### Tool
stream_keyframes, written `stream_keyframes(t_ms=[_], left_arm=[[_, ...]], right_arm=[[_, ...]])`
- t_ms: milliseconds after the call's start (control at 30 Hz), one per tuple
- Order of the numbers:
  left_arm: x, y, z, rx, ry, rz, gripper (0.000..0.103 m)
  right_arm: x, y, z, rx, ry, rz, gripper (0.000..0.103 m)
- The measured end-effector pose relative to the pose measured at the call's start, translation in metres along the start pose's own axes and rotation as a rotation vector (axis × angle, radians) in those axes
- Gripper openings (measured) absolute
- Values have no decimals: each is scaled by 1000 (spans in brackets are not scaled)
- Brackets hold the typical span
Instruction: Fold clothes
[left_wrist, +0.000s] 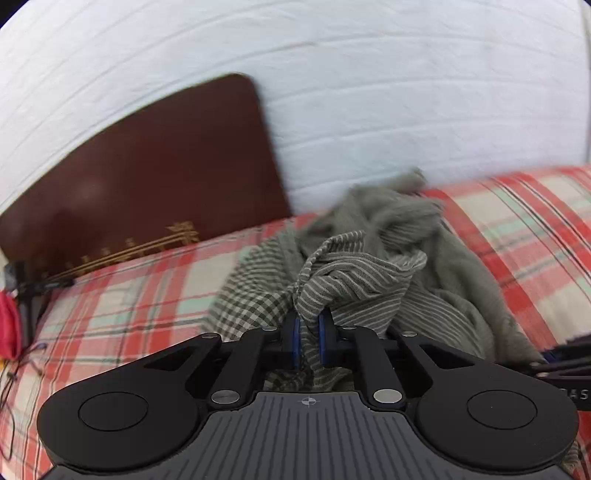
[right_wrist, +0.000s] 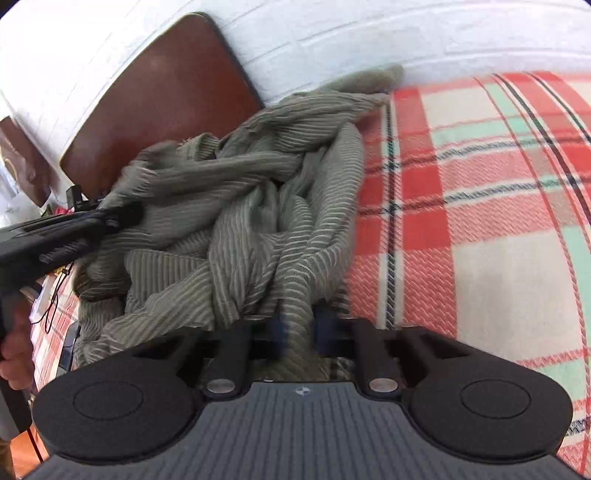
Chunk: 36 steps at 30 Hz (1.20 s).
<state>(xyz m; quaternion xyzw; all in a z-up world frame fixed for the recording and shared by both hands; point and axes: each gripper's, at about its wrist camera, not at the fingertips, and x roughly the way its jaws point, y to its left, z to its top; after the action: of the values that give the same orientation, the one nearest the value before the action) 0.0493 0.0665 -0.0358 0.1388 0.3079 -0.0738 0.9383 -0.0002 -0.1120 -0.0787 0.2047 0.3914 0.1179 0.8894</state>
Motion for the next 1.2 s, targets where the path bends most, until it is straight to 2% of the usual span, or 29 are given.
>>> stream_keyframes(t_ms=[33, 100, 200, 267, 333, 400, 467, 633, 733, 767, 800, 833, 867, 900, 933, 1000, 1067, 1200], left_arm=[[-5, 6, -2, -22, -6, 12, 5], [-15, 19, -7, -66, -18, 36, 4], [-31, 37, -14, -133, -36, 72, 4], [-41, 49, -18, -177, -48, 96, 4], [-51, 62, -23, -221, -61, 119, 4], [-61, 74, -28, -265, -73, 143, 4], [-59, 80, -44, -284, -27, 157, 4], [-41, 80, -99, -290, 146, 161, 4], [-39, 71, -118, -260, 189, 155, 7], [-40, 69, -119, -240, 196, 156, 15], [-44, 69, -119, -223, 198, 157, 24], [-50, 70, -116, -207, 193, 157, 35], [-56, 71, -114, -192, 187, 158, 45], [-64, 73, -111, -179, 174, 150, 52], [-75, 75, -106, -172, 150, 126, 55], [-92, 75, -94, -164, 95, 60, 59], [-100, 64, -79, -140, 44, -8, 61], [-90, 24, -53, -7, -35, -60, 63]], right_arm=[[-7, -1, 3, 4, -22, -1, 9], [-24, -4, 8, 10, -71, 0, 8], [-71, -5, 25, 0, -211, 6, 8], [-104, -4, 32, -15, -316, -24, 7], [-131, -10, 32, -17, -384, -65, 7], [-143, -25, 26, -3, -389, -114, 7], [-152, -41, 18, 14, -385, -165, 7], [-117, -92, -27, 120, -178, -285, 7], [-97, -101, -47, 145, -93, -293, 8], [-98, -97, -48, 116, -105, -306, 10], [-101, -93, -45, 97, -113, -326, 21], [-108, -89, -42, 78, -143, -353, 39], [-115, -86, -38, 59, -172, -381, 47], [-122, -81, -34, 34, -206, -405, 53], [-131, -73, -30, -6, -251, -416, 53], [-142, -56, -19, -71, -322, -399, 53], [-143, -40, -9, -119, -348, -332, 53], [-117, -5, 3, -182, -286, -150, 53]])
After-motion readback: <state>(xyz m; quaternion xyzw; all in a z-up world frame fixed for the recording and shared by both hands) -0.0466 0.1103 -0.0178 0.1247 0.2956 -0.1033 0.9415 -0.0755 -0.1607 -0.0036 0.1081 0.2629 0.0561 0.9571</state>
